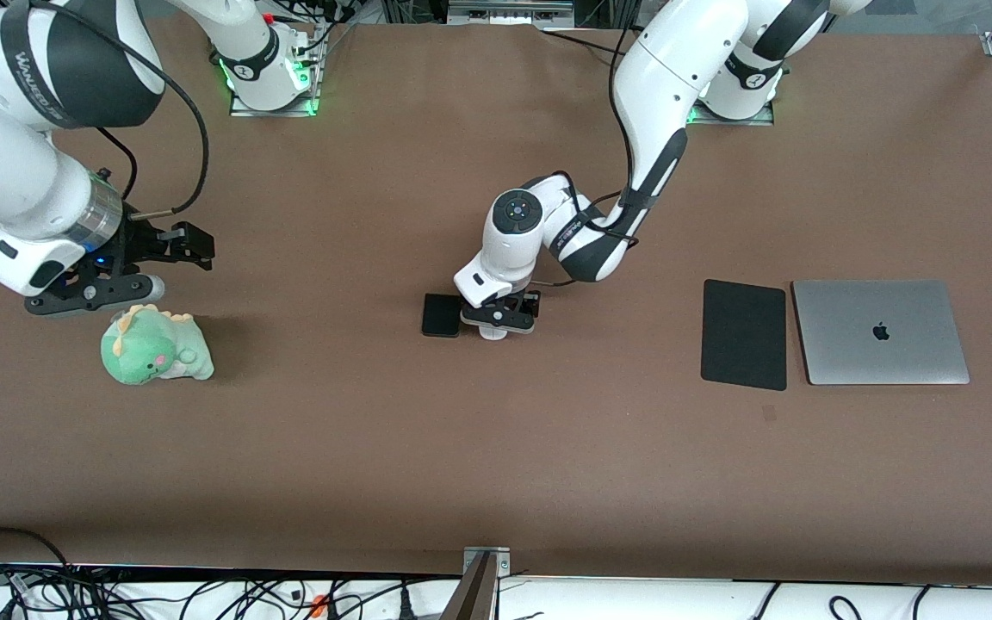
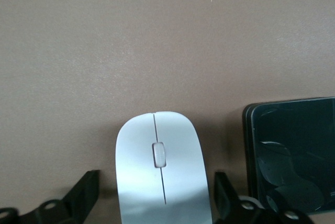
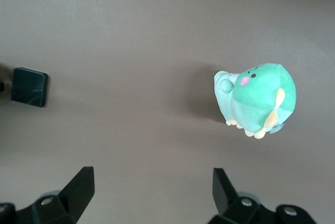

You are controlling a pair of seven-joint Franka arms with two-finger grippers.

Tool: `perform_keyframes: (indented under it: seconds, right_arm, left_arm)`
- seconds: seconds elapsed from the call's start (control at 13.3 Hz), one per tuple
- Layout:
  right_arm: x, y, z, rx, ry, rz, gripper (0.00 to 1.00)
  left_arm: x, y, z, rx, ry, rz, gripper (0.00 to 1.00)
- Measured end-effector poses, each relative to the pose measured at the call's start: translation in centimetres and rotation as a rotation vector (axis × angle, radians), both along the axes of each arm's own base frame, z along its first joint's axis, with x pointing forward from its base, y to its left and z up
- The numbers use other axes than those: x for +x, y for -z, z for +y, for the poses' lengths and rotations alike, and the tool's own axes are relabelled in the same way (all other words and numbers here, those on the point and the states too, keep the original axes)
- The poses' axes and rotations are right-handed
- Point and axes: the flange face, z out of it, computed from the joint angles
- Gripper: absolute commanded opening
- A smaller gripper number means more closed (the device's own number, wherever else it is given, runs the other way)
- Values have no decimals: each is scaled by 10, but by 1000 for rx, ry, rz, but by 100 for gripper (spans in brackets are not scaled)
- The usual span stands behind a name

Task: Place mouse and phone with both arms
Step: 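Carry the mouse to the black pad while the right gripper reaches the phone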

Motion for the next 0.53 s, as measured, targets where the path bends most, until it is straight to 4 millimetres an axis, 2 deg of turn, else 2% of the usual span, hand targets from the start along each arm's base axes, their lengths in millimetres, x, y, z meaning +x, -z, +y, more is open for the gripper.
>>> perform_keyframes:
  seconds: [0.08,0.15,0.3,0.38,0.45,0.53]
  right_arm:
    - [1,4,0,-3,0,11,100]
    - [0,8,0,-8,1,26,100]
    - [0,12,-2,-18,2,43,100]
    - [-1,12,-3,-32,1,46,100]
    - [-1,13,-5,-48,-2,47,100]
    - [-1,13,-6,-56,-4,47,100]
  left_arm:
    - [1,-2,1,-1,-1,-3,23]
    - [2,-3,1,-1,-2,-5,15]
    - [4,-8,-1,-11,-2,-14,14]
    - [8,-16,0,-18,-7,-25,15]
    - [17,-31,6,-17,-21,-34,15]
    - [33,-52,23,14,-50,-25,15]
